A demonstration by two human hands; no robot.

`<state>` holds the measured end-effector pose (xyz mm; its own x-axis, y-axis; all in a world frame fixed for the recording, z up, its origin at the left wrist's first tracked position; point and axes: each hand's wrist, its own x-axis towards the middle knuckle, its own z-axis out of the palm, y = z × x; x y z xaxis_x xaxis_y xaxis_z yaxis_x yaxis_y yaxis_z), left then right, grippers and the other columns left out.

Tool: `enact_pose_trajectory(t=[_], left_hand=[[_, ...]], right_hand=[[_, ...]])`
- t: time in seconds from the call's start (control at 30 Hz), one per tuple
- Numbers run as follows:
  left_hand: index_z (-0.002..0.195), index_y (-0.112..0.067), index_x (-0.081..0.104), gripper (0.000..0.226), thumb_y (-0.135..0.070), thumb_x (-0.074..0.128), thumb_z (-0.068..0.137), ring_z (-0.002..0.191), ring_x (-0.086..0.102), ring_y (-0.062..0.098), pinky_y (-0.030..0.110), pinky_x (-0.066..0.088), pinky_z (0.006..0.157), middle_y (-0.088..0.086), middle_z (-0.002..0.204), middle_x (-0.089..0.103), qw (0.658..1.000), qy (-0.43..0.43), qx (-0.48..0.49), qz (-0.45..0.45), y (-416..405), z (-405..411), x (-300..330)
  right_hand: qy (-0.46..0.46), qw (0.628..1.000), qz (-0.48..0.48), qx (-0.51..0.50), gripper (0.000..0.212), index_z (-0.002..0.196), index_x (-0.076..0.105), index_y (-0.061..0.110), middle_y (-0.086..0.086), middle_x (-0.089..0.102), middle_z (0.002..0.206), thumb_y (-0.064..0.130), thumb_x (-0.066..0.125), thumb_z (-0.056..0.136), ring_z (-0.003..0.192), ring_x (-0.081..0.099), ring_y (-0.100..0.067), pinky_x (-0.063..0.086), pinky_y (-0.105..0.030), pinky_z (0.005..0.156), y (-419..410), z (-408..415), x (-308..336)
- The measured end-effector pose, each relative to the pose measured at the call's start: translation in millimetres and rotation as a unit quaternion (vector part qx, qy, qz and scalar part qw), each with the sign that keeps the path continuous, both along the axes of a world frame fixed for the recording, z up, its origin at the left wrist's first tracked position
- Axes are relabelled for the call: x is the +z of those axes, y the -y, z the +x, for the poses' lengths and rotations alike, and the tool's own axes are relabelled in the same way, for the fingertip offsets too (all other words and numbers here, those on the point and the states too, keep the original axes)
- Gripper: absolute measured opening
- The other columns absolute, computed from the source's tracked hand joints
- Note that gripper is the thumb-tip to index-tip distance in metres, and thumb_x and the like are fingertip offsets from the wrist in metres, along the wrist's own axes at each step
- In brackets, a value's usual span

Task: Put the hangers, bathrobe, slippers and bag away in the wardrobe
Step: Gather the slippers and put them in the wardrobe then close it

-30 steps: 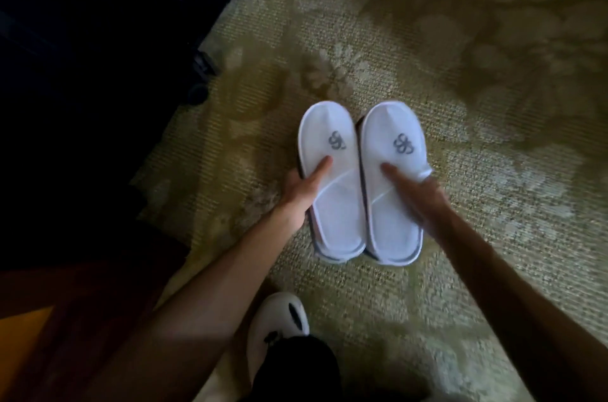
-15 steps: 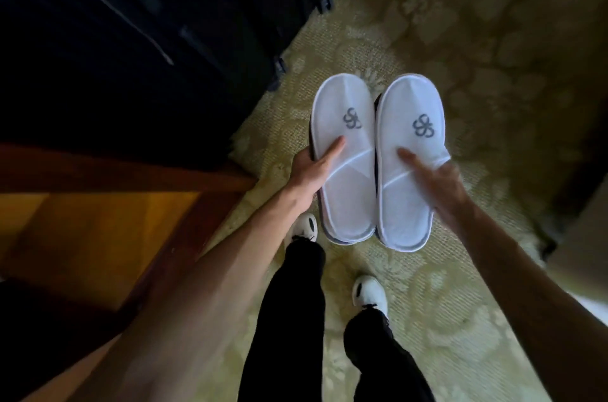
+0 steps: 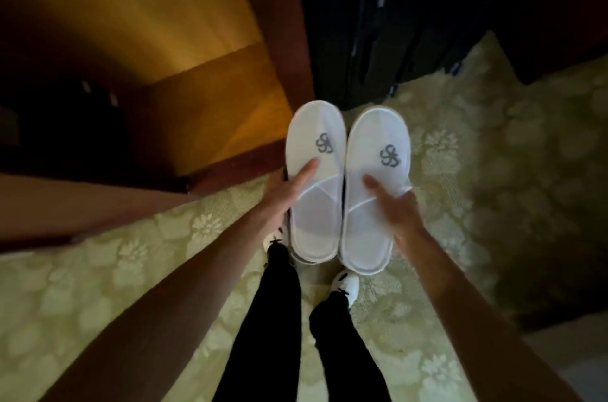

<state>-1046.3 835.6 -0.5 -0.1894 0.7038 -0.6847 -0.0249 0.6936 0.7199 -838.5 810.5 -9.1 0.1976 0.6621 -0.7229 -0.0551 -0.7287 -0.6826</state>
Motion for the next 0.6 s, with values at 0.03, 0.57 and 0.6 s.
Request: enact_pose_trajectory(t=[0.03, 0.57, 0.6], left_hand=[[0.1, -0.025, 0.074, 0.024, -0.039, 0.081, 0.083, 0.083, 0.075, 0.01, 0.026, 0.059, 0.066, -0.009, 0.091, 0.077, 1.0, -0.004, 0.025, 0.0, 7, -17, -4], [0.108, -0.022, 0.072, 0.049, -0.06, 0.076, 0.079, 0.087, 0.071, 0.012, 0.032, 0.062, 0.076, -0.01, 0.096, 0.072, 0.979, -0.046, 0.197, 0.0, -28, -253, -115], [0.108, -0.021, 0.071, 0.049, -0.06, 0.076, 0.079, 0.088, 0.07, 0.011, 0.031, 0.061, 0.076, -0.012, 0.095, 0.071, 0.979, -0.051, 0.198, 0.006, -44, -263, -126]], right_hand=[[0.008, 1.0, -0.004, 0.022, 0.06, 0.097, 0.072, 0.019, -0.003, 0.077, 0.098, 0.061, 0.086, 0.057, 0.088, 0.074, -0.022, 0.061, -0.049, 0.083, -2, -18, 0], [0.057, 0.988, 0.055, 0.129, 0.016, 0.091, 0.073, 0.029, 0.014, 0.075, 0.088, 0.029, 0.084, 0.079, 0.081, 0.072, 0.002, 0.058, -0.02, 0.072, -97, -270, -94], [0.079, 0.987, 0.068, 0.124, 0.022, 0.094, 0.074, 0.027, 0.012, 0.076, 0.091, 0.034, 0.085, 0.077, 0.083, 0.073, -0.001, 0.06, -0.024, 0.074, -113, -282, -106]])
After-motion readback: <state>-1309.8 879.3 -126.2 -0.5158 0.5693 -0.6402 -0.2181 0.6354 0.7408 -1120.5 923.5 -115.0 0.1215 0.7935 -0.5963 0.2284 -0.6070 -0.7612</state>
